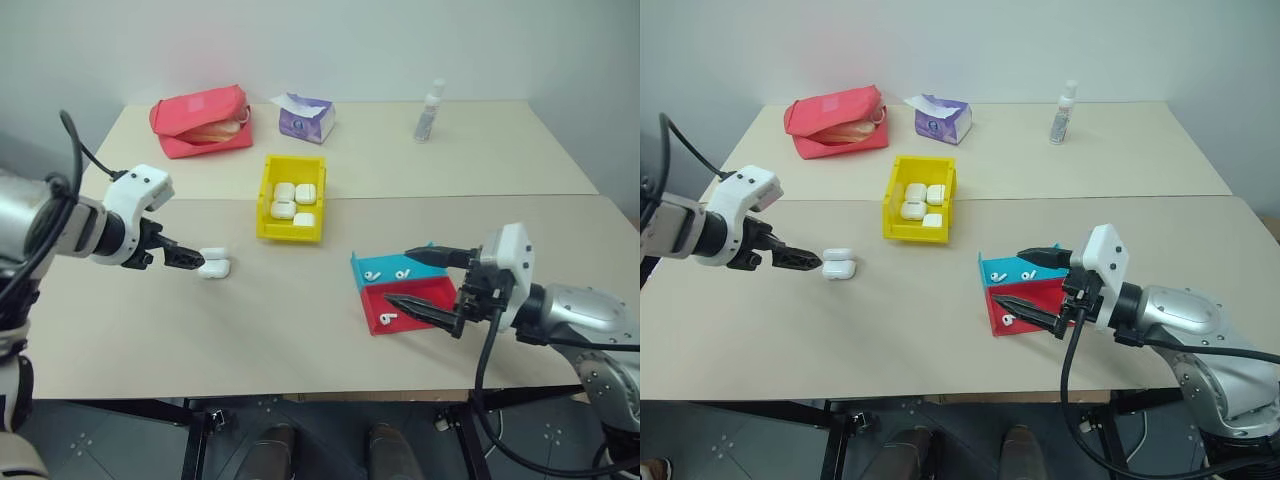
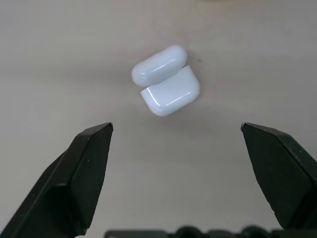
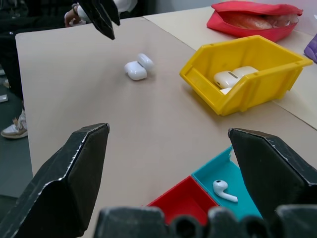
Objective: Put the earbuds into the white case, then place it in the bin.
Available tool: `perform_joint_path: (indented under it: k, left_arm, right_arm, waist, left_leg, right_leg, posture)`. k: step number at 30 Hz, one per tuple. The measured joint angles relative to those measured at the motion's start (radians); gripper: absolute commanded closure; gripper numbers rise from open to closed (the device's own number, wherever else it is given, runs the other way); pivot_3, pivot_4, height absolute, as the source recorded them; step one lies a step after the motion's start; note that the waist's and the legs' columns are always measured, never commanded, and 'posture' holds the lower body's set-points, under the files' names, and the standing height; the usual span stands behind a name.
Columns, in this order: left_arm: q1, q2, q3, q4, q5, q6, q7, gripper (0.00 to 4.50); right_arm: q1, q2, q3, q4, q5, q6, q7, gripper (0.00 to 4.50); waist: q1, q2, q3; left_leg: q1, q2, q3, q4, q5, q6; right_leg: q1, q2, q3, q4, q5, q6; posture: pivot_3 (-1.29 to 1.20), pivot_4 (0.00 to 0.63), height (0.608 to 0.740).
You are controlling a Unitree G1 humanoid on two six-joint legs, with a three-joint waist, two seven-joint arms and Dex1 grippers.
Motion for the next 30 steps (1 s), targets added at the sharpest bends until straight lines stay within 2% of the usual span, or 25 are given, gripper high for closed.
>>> perform_joint_path:
  k: [3, 6, 13, 21, 30]
  left_arm:
    - [-0.038, -0.035, -0.073, 0.050, -0.013, 0.006, 0.022, 0.00]
    - [-0.121, -0.115, -0.140, 0.204, -0.068, 0.010, 0.105, 0.00]
    - [-0.271, -0.234, -0.220, 0.523, -0.227, 0.010, 0.384, 0.00]
    - [-0.303, -0.309, -0.218, 0.698, -0.408, 0.010, 0.701, 0.00]
    - [-0.307, -0.349, -0.153, 0.817, -0.542, 0.010, 0.955, 0.00]
  right_arm:
    - [0.004, 0.018, 0.015, -0.012, -0.010, -0.012, -0.014, 0.05]
    - [0.006, 0.042, 0.042, -0.020, -0.023, -0.017, -0.028, 0.05]
    - [0.001, 0.065, 0.072, -0.024, -0.032, -0.017, -0.059, 0.05]
    - [-0.005, 0.084, 0.082, -0.024, -0.045, -0.021, -0.069, 0.05]
    - [-0.002, 0.101, 0.100, -0.022, -0.061, -0.036, -0.077, 0.05]
  waist:
    - [0.000, 0.000, 0.000]
    - [0.001, -0.001, 0.000]
    - [-0.002, -0.002, 0.000]
    - [-0.002, -0.002, 0.000]
    - [-0.002, -0.002, 0.000]
  left_leg:
    - [0.000, 0.000, 0.000, 0.000, 0.001, -0.001]
    - [-0.002, 0.000, 0.000, 0.002, 0.001, -0.002]
    - [-0.008, -0.002, 0.002, 0.002, 0.002, -0.003]
    - [-0.008, -0.001, 0.002, 0.003, 0.003, -0.004]
    - [-0.008, -0.002, 0.002, 0.003, 0.003, -0.004]
  right_leg:
    - [-0.001, 0.000, 0.001, 0.001, 0.000, 0.000]
    - [-0.002, 0.000, 0.001, 0.004, 0.000, 0.000]
    - [-0.015, -0.002, 0.005, 0.012, 0.000, 0.000]
    - [-0.015, -0.002, 0.005, 0.013, 0.000, 0.000]
    - [-0.016, -0.002, 0.006, 0.013, 0.000, 0.000]
  posture:
    - [0.00, 0.150, 0.740]
    - [0.00, 0.150, 0.740]
    - [0.00, 0.150, 0.740]
    - [0.00, 0.150, 0.740]
    - [0.00, 0.150, 0.740]
